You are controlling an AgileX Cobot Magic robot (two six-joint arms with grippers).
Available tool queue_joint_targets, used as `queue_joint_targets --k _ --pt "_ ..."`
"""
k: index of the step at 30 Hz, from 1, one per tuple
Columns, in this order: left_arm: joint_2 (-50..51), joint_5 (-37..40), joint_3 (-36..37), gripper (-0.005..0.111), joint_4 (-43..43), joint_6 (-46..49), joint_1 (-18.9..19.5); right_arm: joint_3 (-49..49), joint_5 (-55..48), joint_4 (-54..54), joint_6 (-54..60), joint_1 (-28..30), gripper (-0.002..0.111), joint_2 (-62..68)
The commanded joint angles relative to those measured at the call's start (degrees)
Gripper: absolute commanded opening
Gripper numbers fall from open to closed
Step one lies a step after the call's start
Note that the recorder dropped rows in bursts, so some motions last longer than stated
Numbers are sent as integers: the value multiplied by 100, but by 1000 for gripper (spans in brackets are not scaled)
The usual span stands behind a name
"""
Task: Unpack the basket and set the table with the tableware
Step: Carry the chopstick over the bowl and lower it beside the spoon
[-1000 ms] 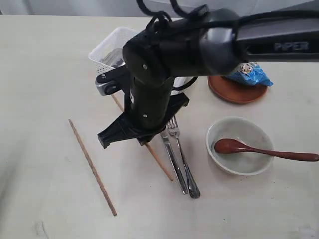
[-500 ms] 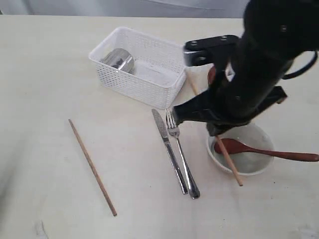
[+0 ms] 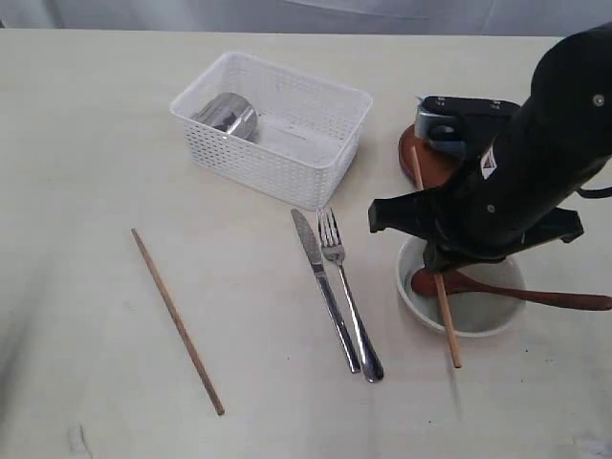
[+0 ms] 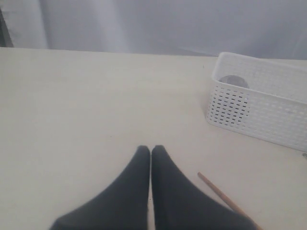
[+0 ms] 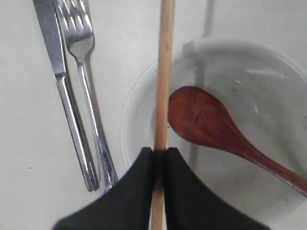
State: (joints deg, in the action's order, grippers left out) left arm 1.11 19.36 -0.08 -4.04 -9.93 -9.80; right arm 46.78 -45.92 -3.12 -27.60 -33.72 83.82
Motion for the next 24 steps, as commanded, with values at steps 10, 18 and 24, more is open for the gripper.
queue_joint_targets --k 10,18,24 --pt "17 -57 8 1 2 -30 -16 -17 72 231 -152 33 0 436" --pt "17 -57 8 1 2 -30 -16 -17 65 231 -152 33 8 436" --pt "17 -57 8 1 2 -30 -16 -17 51 231 -111 33 48 436"
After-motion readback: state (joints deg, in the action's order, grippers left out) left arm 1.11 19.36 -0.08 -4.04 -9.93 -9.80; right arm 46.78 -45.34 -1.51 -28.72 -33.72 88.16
